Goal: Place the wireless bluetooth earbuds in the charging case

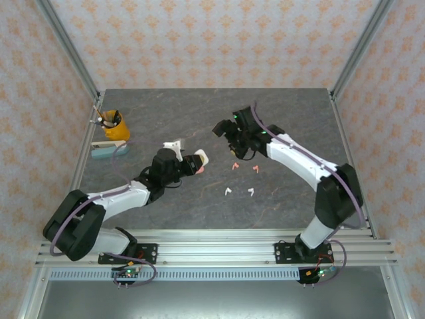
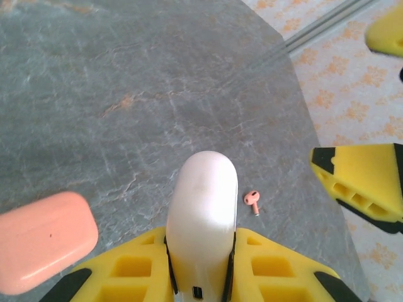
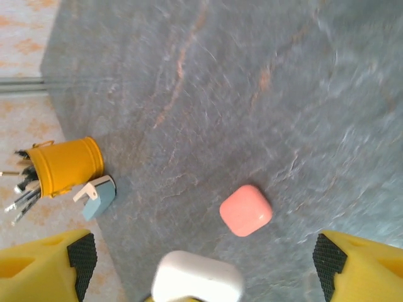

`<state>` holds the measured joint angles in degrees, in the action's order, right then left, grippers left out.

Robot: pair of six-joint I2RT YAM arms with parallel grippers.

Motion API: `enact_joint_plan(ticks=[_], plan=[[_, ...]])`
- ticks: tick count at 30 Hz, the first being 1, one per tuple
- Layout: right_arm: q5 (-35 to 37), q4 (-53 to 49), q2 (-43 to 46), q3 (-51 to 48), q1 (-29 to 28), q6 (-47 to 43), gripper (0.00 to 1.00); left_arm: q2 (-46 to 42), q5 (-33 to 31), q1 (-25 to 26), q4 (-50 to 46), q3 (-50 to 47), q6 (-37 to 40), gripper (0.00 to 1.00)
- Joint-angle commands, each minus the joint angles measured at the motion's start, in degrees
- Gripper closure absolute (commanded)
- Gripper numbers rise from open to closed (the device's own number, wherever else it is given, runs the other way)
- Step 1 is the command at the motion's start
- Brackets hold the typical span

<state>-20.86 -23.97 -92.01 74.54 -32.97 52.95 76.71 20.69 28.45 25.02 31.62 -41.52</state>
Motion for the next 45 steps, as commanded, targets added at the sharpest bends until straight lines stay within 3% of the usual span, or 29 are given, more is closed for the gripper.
enact_joint_plan(ticks=[1, 7, 13, 35, 45], plan=[[-1.4, 1.3, 5.5, -3.2, -0.2, -22.1, 0.1, -2.2, 8.2, -3.3, -8.4, 4.0, 5.9, 0.96], [-10.5, 7.9, 12.4, -12.9, -0.1, -36.9, 0.12, -1.9, 20.3, -8.7, -14.4, 9.7, 9.5, 0.95], [-18.7, 16.5, 11.9, -17.5, -0.1, -36.6, 0.16, -0.6, 27.2, -9.3, -21.6, 15.9, 13.8, 0.95], [-21.8, 23.0, 4.6, -14.6, -0.3, -32.5, 0.21, -0.9, 29.0, -9.2, -21.7, 15.9, 13.6, 0.96], [-15.5, 23.9, 1.5, -15.1, 0.8, -31.2, 0.23, -2.8, 30.6, -9.2, -20.3, 15.1, 12.5, 0.98]])
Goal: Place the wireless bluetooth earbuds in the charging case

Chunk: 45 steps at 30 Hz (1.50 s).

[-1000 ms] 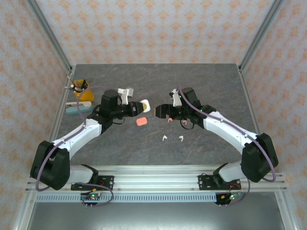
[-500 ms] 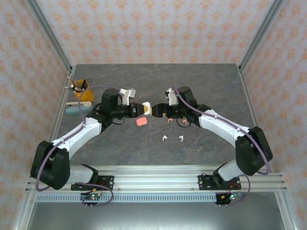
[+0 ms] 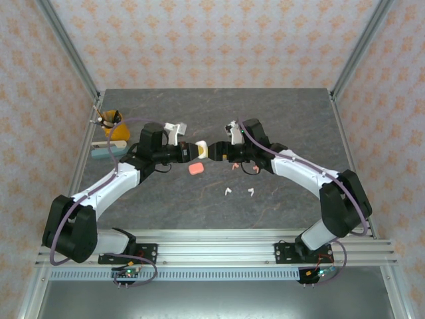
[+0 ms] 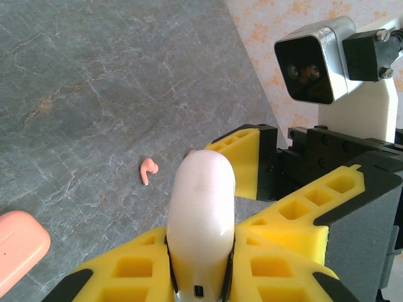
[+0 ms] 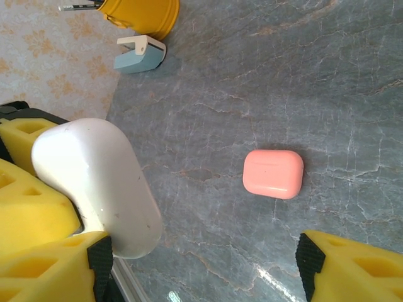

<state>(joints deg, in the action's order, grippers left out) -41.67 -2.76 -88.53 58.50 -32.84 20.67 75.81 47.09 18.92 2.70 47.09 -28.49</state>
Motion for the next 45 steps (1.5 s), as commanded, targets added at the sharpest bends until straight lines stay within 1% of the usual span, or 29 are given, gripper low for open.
enact_joint_plan(ticks=[1, 4, 7, 13, 17, 20, 21, 24, 30, 33, 43, 45], plan=[[5.8, 3.3, -2.5, 0.4, 1.2, 1.6, 0.24, -2.2, 4.3, 0.3, 2.2, -0.3, -0.8, 0.98], [6.5, 6.0, -3.2, -1.6, 3.5, 4.3, 0.26, -3.3, 4.5, 0.3, 2.1, -0.2, -1.2, 0.98], [5.4, 8.5, -2.7, -3.4, 5.6, 6.4, 0.26, -3.9, 4.3, 0.3, 1.5, -0.1, -1.0, 0.98], [2.4, 8.0, 3.4, -5.5, 6.2, 7.0, 0.26, -3.5, 3.9, 0.3, 2.4, -0.4, -1.2, 0.98], [-3.8, 10.6, 7.8, -6.9, 6.2, 8.7, 0.26, -2.2, 4.8, 0.3, 4.3, -0.1, -1.8, 0.98], [-8.6, 12.1, 8.7, -6.6, 6.2, 9.9, 0.26, -1.2, 6.2, 0.3, 5.3, 0.6, -1.8, 0.98], [-9.5, 12.4, 8.8, -6.5, 6.2, 10.1, 0.27, -1.0, 6.7, 0.3, 5.5, 0.9, -3.3, 0.98], [-12.2, 13.1, 8.5, -5.7, 6.2, 10.3, 0.31, -0.3, 8.3, 0.3, 6.7, 1.7, -4.4, 0.98], [-14.3, 13.0, 6.7, -4.9, 6.1, 9.6, 0.46, 0.2, 9.8, 0.5, 7.1, 3.3, -5.2, 0.98], [-15.0, 13.5, 5.5, -4.8, 6.1, 9.7, 0.5, 0.3, 9.9, 0.7, 6.9, 3.9, -5.2, 0.98], [-16.6, 15.2, 3.6, -4.5, 6.1, 10.1, 0.53, 1.5, 9.4, 1.6, 6.7, 4.8, -5.0, 0.98], [-16.9, 15.5, 3.3, -4.6, 6.0, 10.2, 0.55, 1.7, 9.4, 1.7, 6.7, 5.0, -5.0, 0.98]])
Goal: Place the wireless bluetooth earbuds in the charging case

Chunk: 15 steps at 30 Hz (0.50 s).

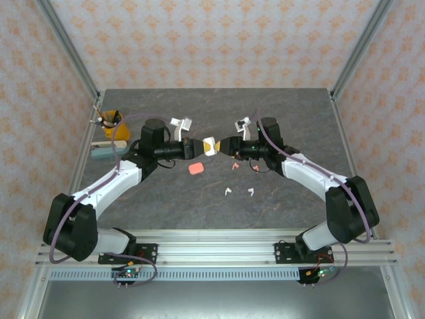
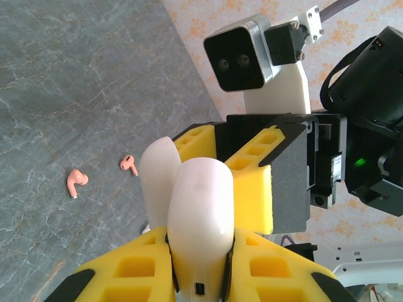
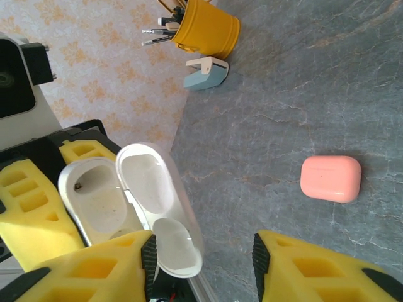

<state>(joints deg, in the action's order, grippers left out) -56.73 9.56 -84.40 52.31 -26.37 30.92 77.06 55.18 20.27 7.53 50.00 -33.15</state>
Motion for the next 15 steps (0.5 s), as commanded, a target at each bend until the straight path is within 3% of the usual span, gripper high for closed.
enact_joint_plan(ticks=[1, 15], plan=[[-2.1, 3.3, -0.9, 1.6, -0.5, -0.1, 0.56, 0.5, 1.3, 0.4, 1.9, 2.2, -0.3, 0.98], [-2.0, 3.4, -2.6, 2.2, -0.4, -1.2, 0.68, 1.8, 3.7, 0.8, 3.0, 3.8, -1.1, 1.0]])
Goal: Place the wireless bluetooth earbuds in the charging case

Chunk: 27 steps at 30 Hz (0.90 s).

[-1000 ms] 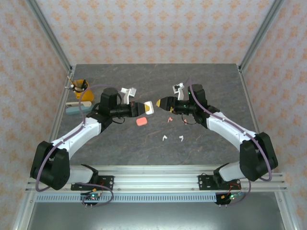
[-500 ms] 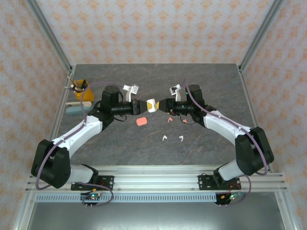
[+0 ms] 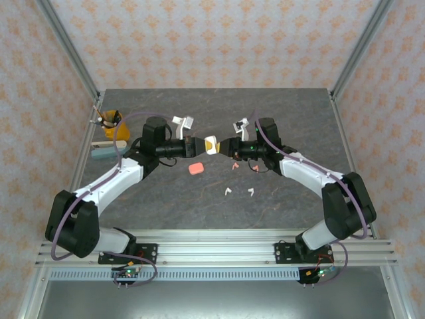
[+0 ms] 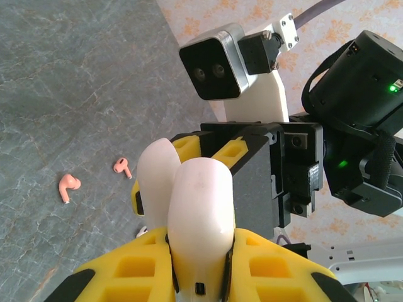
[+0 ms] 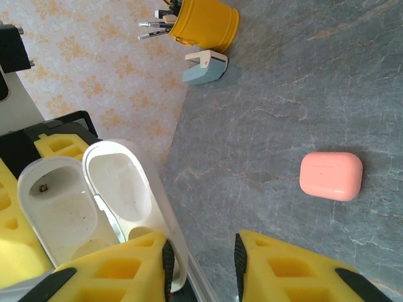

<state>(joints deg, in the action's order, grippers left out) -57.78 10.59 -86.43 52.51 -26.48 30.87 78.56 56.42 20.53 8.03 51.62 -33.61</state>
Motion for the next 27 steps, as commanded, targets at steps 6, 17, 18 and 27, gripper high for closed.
enact_joint_plan(ticks=[6, 17, 18, 27], plan=[[-1.4, 1.3, -1.3, 4.0, -0.2, -1.9, 0.71, 0.4, 2.9, 0.9, 2.2, 1.9, -0.3, 1.0], [-1.3, -0.1, -1.2, 4.9, -0.2, -2.8, 0.94, 0.9, 2.1, 1.3, 2.1, 1.8, -0.2, 0.99], [-1.1, -0.4, -1.2, 4.9, -0.2, -3.0, 0.96, 0.9, 1.9, 1.3, 1.9, 1.8, -0.1, 0.97], [3.2, -8.6, -0.9, 6.9, -0.1, -7.0, 1.0, 0.1, -1.8, 1.3, -0.4, 1.6, 1.1, 0.45]])
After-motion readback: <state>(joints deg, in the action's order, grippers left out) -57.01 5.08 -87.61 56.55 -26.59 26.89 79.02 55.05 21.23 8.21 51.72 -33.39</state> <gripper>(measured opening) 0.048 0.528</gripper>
